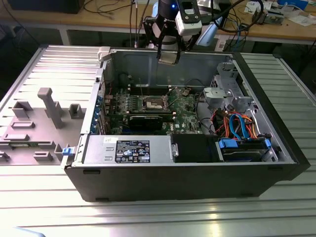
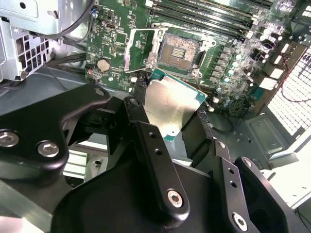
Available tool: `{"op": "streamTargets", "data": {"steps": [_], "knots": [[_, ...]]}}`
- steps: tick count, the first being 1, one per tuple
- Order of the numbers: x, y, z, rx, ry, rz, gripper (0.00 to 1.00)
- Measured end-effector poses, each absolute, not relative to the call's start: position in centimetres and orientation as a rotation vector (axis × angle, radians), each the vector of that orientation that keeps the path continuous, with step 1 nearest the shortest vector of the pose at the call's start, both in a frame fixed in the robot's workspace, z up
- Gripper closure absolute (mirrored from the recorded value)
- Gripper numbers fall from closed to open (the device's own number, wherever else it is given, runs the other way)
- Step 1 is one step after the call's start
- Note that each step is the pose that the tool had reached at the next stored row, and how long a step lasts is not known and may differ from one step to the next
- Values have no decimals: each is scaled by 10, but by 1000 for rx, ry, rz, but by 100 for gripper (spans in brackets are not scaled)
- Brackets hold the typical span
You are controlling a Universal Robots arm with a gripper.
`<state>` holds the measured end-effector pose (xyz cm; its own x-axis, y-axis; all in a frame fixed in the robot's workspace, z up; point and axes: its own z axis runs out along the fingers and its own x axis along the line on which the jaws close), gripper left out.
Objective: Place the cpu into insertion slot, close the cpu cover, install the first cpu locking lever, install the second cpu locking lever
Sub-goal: 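Place the cpu into insertion slot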
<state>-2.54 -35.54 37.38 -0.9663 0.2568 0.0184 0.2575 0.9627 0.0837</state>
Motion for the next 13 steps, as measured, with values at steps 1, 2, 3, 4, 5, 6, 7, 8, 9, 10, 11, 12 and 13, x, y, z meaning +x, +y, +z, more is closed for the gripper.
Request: {"op": "streamTargets", "data": {"steps": [1, 2, 3, 4, 5, 6, 7, 8, 9, 10, 11, 12, 13], "knots": [[-25, -355, 374, -409, -3105, -134, 46], [-25, -355, 374, -410, -3104, -133, 46], [-25, -355, 374, -411, -3104, -133, 46], [-25, -355, 374, -412, -3104, -133, 46], [-25, -355, 373, -413, -3104, -134, 46], [-25, -355, 373, -415, -3104, -134, 46], [-26, -355, 373, -420, -3103, -134, 46], [-26, -355, 373, -424, -3103, -134, 46], [-25, -355, 373, -430, -3102, -134, 46], [-26, -355, 373, -435, -3101, -134, 46], [-26, -355, 372, -438, -3101, -134, 46], [-26, -355, 372, -440, -3101, -134, 46], [-26, -355, 372, -444, -3100, -134, 46]]}}
